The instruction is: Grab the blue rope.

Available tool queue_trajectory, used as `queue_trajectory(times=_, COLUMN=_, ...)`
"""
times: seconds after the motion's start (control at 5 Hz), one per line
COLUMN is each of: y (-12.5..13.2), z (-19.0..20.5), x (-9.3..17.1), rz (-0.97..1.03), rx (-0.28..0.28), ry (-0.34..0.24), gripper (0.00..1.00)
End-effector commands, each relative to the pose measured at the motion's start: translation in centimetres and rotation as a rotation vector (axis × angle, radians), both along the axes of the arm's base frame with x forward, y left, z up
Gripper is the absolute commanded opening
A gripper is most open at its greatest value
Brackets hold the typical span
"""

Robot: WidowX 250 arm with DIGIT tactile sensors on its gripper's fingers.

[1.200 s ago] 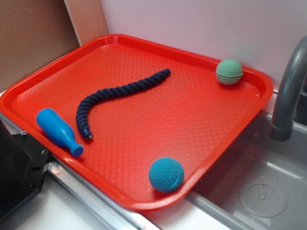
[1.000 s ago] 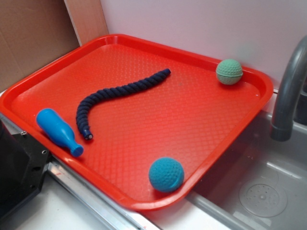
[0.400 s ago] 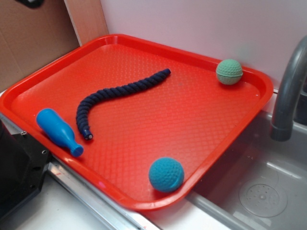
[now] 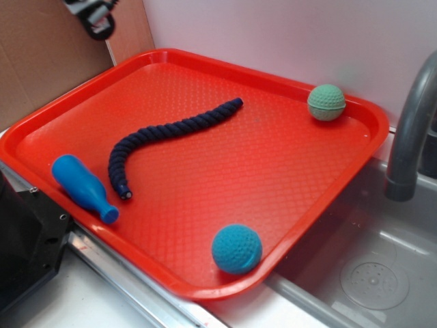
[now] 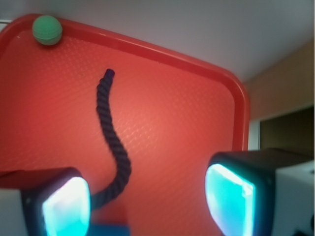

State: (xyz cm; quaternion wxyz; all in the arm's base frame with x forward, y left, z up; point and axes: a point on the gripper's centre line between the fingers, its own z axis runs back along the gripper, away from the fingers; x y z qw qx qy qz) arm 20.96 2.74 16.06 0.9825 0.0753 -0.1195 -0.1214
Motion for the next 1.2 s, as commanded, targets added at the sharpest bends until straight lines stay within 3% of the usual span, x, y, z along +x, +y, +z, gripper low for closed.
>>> queue_trajectory(times=0.0, y=-1.6, z=-5.7, x=3.1, rz=-0.085, rx=-0.015, ry=0.063, gripper=1.00)
queue_trajectory(times=0.4, y=-3.0, z=-12.8, x=3.3, rz=-0.215, rx=-0.030, ry=0.184, gripper=1.00)
queue_trajectory(times=0.6, y=-3.2, z=-14.5, x=3.2, rz=-0.242, rx=-0.037, ry=0.240, gripper=1.00)
queue_trajectory(times=0.8, y=-3.6, z=-14.7, x=3.3, rz=-0.224, rx=-0.013, ry=0.223, gripper=0.21)
queue_trajectory(times=1.0, y=-3.8, z=-14.9, x=3.3, rz=-0.220, rx=-0.009, ry=0.230, gripper=0.00)
